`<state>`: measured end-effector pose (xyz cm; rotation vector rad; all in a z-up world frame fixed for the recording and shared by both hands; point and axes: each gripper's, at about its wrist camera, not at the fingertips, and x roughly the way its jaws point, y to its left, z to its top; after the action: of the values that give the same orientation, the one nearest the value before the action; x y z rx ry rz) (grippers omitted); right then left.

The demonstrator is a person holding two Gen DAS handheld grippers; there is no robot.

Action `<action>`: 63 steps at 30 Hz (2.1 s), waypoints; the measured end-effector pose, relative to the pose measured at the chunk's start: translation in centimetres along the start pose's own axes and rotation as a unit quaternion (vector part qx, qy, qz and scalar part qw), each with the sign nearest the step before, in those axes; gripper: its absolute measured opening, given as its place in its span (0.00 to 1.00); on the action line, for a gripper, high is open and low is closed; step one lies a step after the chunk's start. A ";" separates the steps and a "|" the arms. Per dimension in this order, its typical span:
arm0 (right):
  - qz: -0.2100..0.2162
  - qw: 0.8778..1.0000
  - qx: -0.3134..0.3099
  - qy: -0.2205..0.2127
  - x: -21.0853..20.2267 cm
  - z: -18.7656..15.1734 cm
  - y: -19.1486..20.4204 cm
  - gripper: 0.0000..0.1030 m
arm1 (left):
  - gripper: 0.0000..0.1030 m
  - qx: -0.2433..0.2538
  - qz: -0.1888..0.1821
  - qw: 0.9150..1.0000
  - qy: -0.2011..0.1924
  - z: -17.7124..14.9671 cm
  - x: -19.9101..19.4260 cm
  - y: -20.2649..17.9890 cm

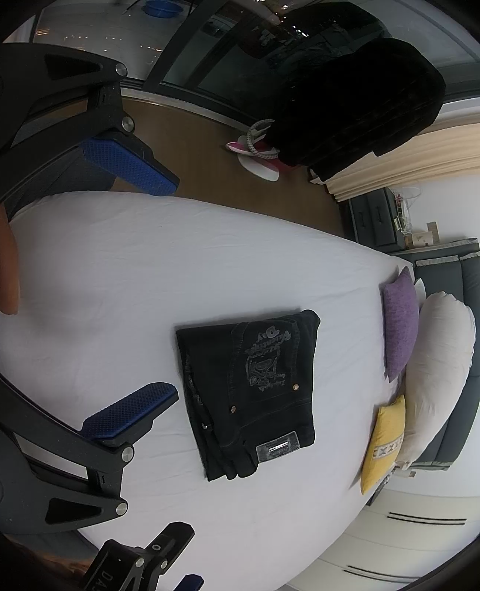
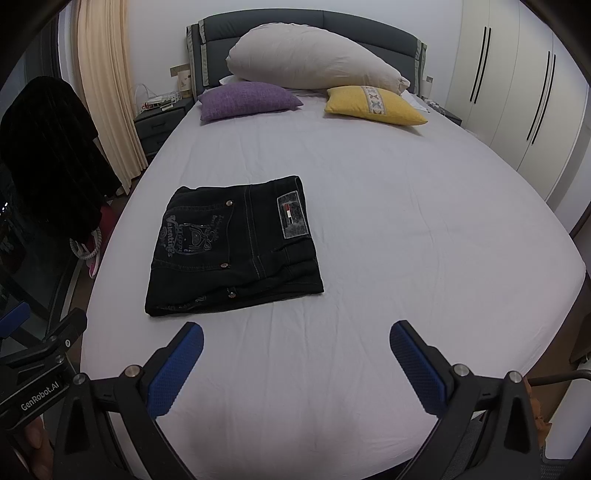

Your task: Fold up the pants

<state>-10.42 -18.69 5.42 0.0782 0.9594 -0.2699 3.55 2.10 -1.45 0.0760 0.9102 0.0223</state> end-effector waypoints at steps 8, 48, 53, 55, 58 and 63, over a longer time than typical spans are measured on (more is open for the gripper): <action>0.001 1.000 0.001 0.001 0.0 0.0 0.1 1.00 | 1.00 0.002 -0.001 1.000 0.001 -0.1 0.1 0.0; 0.000 1.000 -0.003 0.003 0.1 -0.5 -0.3 1.00 | 1.00 0.006 -0.006 1.000 0.003 -0.2 0.4 0.0; 0.000 1.000 -0.003 0.003 0.1 -0.4 -0.2 1.00 | 1.00 0.006 -0.006 1.000 0.004 -0.2 0.4 0.0; 0.000 1.000 -0.003 0.003 0.1 -0.4 -0.2 1.00 | 1.00 0.007 -0.006 1.000 0.004 -0.3 0.4 -0.1; 0.000 1.000 -0.004 0.003 0.1 -0.4 -0.2 1.00 | 1.00 0.007 -0.006 1.000 0.004 -0.3 0.4 -0.1; -0.001 1.000 -0.004 0.003 0.2 -0.6 -0.2 1.00 | 1.00 0.009 -0.007 1.000 0.003 -0.5 0.4 -0.2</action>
<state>-10.82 -18.82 4.96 0.0717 0.9670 -0.2672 3.40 1.91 -2.06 0.0854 0.9173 0.0009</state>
